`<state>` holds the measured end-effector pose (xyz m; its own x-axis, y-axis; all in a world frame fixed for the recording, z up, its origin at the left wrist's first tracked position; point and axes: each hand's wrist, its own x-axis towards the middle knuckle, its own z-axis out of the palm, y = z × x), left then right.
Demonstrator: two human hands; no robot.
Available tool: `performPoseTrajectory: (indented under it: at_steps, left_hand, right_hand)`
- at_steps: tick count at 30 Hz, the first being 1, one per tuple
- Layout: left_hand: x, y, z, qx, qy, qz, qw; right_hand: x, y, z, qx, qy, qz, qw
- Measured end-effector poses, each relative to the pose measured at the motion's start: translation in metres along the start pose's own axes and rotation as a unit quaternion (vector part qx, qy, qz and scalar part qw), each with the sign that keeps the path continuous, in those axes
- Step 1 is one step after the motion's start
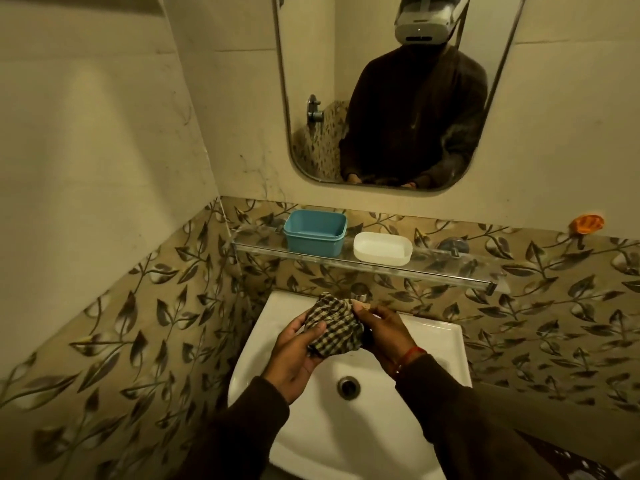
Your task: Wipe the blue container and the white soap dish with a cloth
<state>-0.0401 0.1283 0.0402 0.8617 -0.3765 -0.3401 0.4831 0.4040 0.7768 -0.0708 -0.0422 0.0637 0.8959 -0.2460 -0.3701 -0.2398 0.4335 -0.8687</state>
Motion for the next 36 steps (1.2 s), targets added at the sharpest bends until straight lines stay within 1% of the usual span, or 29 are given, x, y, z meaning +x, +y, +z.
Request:
performPoseTrajectory:
  at_steps: [5,8,13,16,20,22,23,24,25,27,28,29,30,31,32,33,34,35,36]
  left_hand:
    - [0.026,0.023,-0.035,-0.013,0.053,-0.014,0.998]
    - [0.047,0.038,-0.049,-0.009,0.070,-0.025,0.997]
    - [0.088,0.049,-0.072,0.002,0.100,-0.066,0.993]
    - [0.112,0.050,-0.084,0.020,0.102,-0.092,0.990]
    - [0.152,0.050,-0.100,0.052,0.086,-0.109,0.989]
    - [0.171,0.051,-0.105,0.110,0.078,-0.099,0.986]
    - [0.181,0.049,-0.108,0.168,0.082,-0.075,0.979]
    - [0.189,0.048,-0.112,0.251,0.096,-0.037,0.962]
    - [0.196,0.046,-0.117,0.346,0.112,0.007,0.932]
    - [0.200,0.038,-0.131,0.516,0.133,0.097,0.840]
    - [0.200,0.032,-0.139,0.581,0.127,0.124,0.795]
    - [0.197,0.022,-0.146,0.638,0.109,0.127,0.751]
    - [0.195,0.013,-0.151,0.695,0.080,0.107,0.706]
    - [0.193,0.005,-0.155,0.750,0.054,0.074,0.655]
    - [0.191,-0.002,-0.157,0.795,0.035,0.036,0.605]
    - [0.191,-0.003,-0.159,0.820,0.027,0.011,0.571]
    - [0.190,-0.003,-0.158,0.834,0.023,-0.005,0.551]
    - [0.189,0.001,-0.157,0.841,0.024,-0.011,0.540]
    - [0.188,0.007,-0.154,0.849,0.026,-0.017,0.528]
  right_hand:
    - [0.030,0.016,0.032,-0.012,-0.035,0.007,0.999]
    - [0.057,0.025,0.048,-0.027,-0.034,0.007,0.999]
    - [0.110,0.045,0.067,-0.117,-0.042,0.008,0.992]
    - [0.141,0.062,0.071,-0.185,-0.006,-0.002,0.983]
    - [0.180,0.082,0.075,-0.220,0.053,0.008,0.974]
    - [0.191,0.087,0.074,-0.223,0.056,-0.003,0.973]
    - [0.199,0.090,0.075,-0.266,0.068,-0.026,0.961]
    - [0.203,0.094,0.074,-0.289,0.084,-0.038,0.953]
    - [0.205,0.099,0.073,-0.333,0.095,-0.055,0.937]
    - [0.204,0.110,0.071,-0.395,0.098,-0.112,0.907]
    - [0.202,0.117,0.070,-0.422,0.075,-0.155,0.890]
    - [0.197,0.122,0.071,-0.442,0.043,-0.183,0.877]
    - [0.197,0.128,0.072,-0.453,-0.001,-0.180,0.873]
    - [0.197,0.132,0.071,-0.483,-0.038,-0.155,0.861]
    - [0.200,0.137,0.071,-0.548,-0.070,-0.132,0.823]
    - [0.202,0.137,0.071,-0.619,-0.086,-0.085,0.776]
    - [0.205,0.138,0.071,-0.675,-0.087,-0.060,0.730]
    - [0.205,0.135,0.074,-0.699,-0.095,-0.042,0.707]
    - [0.207,0.131,0.076,-0.709,-0.103,-0.030,0.697]
